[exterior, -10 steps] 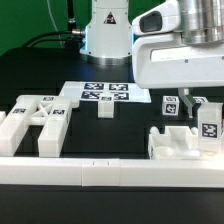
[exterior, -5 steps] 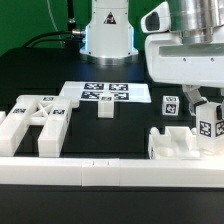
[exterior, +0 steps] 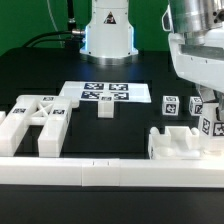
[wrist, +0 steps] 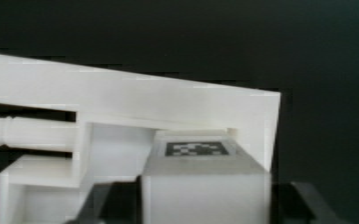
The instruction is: Assemble chair
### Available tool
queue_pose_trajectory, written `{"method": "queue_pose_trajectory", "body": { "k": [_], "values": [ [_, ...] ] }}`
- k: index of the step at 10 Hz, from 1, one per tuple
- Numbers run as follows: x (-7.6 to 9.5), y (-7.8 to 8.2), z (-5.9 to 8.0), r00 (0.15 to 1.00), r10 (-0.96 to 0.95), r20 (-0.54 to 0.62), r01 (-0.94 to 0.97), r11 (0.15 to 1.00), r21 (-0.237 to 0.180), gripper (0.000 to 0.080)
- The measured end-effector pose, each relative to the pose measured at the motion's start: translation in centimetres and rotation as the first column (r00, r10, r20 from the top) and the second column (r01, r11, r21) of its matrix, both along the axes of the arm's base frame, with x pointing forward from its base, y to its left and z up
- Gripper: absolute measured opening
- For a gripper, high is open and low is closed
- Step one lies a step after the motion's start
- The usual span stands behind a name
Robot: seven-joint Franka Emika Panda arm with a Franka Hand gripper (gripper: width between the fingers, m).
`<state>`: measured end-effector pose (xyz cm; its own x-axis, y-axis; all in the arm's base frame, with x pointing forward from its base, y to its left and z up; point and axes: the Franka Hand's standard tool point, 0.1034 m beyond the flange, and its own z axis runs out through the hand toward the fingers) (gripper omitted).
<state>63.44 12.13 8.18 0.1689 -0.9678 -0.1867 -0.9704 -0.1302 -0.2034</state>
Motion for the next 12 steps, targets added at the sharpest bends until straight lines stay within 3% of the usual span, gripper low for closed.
{"method": "queue_pose_trajectory", "body": {
  "k": [2,3,4,7,10,12],
  "values": [
    [0.0,0.08,0.11,0.994,0.111,0.007,-0.111,0.994,-0.015,0.0568],
    [0.05,0.08,0.12,0.988,0.154,0.018,-0.153,0.988,-0.024,0.0568],
    [0.02,0.07,0.06,0.967,0.253,0.036,-0.252,0.967,-0.045,0.0634],
    [-0.07,0.01,-0.04,0.889,0.453,0.062,-0.447,0.89,-0.093,0.0646],
    [0.04,0.21,0.55,0.668,0.744,-0.008,-0.735,0.658,-0.162,0.0649],
    [0.05,0.3,0.53,0.585,0.811,-0.005,-0.798,0.575,-0.182,0.0649]
  ]
}}
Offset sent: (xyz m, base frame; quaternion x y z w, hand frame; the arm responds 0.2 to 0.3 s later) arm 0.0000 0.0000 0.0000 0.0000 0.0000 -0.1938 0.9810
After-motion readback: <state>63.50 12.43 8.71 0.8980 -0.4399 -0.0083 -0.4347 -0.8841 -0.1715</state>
